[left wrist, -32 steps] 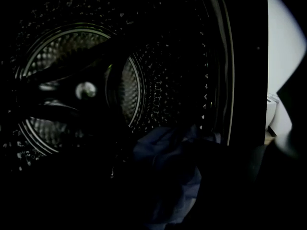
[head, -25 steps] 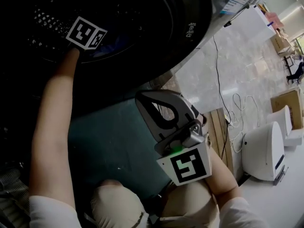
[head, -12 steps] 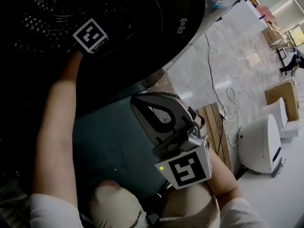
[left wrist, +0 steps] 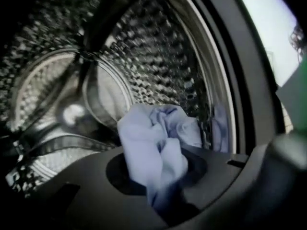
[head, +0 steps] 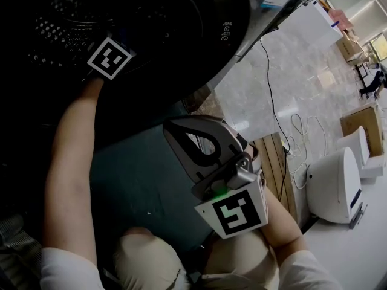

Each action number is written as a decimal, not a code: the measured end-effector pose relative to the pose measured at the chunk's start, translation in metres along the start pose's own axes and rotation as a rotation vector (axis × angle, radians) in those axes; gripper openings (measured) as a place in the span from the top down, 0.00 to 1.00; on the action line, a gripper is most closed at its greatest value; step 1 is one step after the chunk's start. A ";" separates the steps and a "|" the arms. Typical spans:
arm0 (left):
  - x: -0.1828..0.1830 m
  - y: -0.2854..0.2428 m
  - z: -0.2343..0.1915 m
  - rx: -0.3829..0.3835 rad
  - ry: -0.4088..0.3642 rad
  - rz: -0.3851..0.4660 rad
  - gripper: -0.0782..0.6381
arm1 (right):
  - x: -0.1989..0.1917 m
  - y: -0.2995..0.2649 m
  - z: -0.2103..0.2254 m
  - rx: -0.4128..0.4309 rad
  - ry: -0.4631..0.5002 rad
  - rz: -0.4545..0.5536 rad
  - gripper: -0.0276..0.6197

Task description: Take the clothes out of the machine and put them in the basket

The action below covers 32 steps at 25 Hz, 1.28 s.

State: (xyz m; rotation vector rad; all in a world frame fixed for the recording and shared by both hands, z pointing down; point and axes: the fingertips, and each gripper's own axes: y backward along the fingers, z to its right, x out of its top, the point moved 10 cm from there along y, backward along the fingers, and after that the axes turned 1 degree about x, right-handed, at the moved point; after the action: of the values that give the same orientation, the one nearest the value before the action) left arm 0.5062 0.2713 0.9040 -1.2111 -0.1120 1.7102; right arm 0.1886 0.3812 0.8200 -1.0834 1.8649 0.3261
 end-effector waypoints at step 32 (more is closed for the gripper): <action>-0.003 0.207 0.032 0.053 0.204 0.288 0.73 | 0.108 -0.029 -0.039 0.267 0.027 0.168 0.94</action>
State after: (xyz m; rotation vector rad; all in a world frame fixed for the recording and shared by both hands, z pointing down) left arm 0.3459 0.1790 0.8051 -1.4058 0.2400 1.8089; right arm 0.1687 0.2820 0.7588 -0.7569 1.9630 0.1526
